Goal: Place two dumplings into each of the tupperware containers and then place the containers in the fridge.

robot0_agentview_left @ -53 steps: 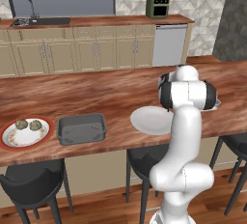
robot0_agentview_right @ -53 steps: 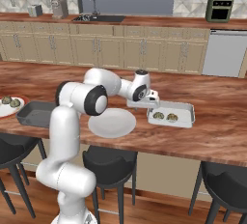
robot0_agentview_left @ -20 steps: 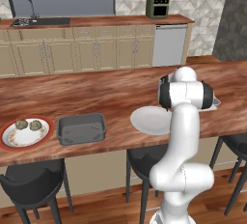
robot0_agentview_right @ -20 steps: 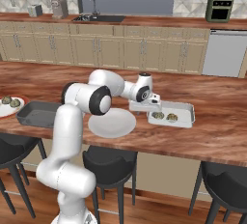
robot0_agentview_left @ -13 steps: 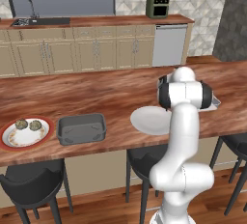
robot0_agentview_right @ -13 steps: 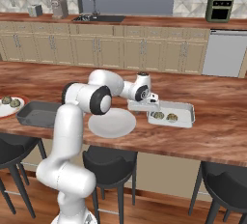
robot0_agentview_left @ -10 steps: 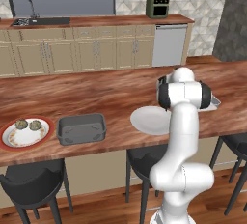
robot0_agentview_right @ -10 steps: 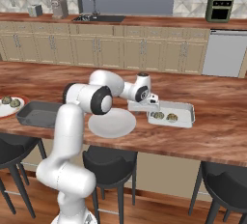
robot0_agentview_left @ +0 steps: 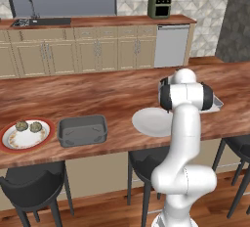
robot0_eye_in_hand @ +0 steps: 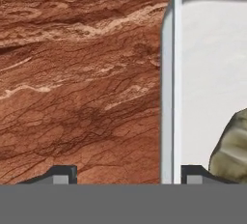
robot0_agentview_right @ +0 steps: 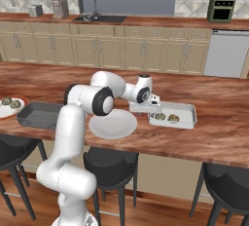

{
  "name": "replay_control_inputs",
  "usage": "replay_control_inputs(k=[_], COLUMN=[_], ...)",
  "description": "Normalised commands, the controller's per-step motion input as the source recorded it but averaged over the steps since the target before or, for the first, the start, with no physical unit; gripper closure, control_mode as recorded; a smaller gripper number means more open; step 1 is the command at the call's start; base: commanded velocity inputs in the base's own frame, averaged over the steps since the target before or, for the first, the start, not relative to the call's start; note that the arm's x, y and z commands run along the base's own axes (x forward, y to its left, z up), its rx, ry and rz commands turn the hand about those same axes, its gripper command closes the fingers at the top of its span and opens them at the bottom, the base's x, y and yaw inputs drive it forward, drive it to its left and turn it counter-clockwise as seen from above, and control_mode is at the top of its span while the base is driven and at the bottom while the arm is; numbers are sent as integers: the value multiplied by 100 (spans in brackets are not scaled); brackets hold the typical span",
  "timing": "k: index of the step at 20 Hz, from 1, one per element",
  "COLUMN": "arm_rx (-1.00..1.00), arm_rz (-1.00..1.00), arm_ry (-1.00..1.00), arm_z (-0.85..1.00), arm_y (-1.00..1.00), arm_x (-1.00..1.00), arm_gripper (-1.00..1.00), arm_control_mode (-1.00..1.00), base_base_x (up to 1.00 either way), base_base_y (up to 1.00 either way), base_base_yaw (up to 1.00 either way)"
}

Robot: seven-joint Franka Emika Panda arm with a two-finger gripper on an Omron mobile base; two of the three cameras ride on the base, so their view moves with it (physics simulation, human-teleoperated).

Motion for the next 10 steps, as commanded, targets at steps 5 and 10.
replay_control_inputs(k=[5,10], arm_rx=[0,0], arm_rz=[0,2], arm_ry=[0,0], arm_z=[0,2], arm_y=[0,0], arm_x=[0,3], arm_gripper=[100,100], arm_control_mode=[-100,-100], base_base_x=[0,0], base_base_y=[0,0], base_base_yaw=[0,0])
